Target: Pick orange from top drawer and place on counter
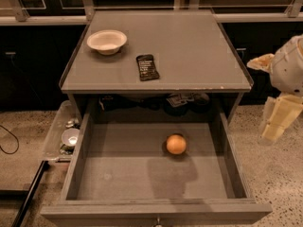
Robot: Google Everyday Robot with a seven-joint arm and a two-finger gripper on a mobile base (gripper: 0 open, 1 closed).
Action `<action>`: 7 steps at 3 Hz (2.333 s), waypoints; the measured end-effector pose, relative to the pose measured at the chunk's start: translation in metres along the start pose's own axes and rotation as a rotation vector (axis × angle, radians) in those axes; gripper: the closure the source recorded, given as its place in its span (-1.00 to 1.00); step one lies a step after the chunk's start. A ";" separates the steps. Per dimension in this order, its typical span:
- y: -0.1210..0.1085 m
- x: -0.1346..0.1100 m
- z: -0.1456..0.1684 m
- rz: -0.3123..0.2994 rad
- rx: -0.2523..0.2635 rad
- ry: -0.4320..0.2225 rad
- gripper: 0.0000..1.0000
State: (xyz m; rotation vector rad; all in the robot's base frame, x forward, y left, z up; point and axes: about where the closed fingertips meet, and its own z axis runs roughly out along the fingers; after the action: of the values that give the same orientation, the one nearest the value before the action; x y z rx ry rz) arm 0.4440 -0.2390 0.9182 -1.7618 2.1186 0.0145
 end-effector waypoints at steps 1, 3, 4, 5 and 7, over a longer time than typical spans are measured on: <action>-0.001 0.015 0.034 -0.026 -0.014 -0.033 -1.00; -0.012 0.027 0.103 -0.070 -0.074 -0.082 -1.00; -0.011 0.027 0.103 -0.069 -0.075 -0.083 -1.00; -0.010 0.027 0.109 -0.063 -0.088 -0.109 -1.00; 0.002 0.041 0.206 0.000 -0.120 -0.284 -1.00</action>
Offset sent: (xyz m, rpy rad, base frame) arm 0.0300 -0.0049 -0.0958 0.0979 -0.0433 0.1607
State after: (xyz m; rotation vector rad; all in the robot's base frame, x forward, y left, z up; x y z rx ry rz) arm 0.4950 -0.2258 0.7153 -1.7101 1.9463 0.3769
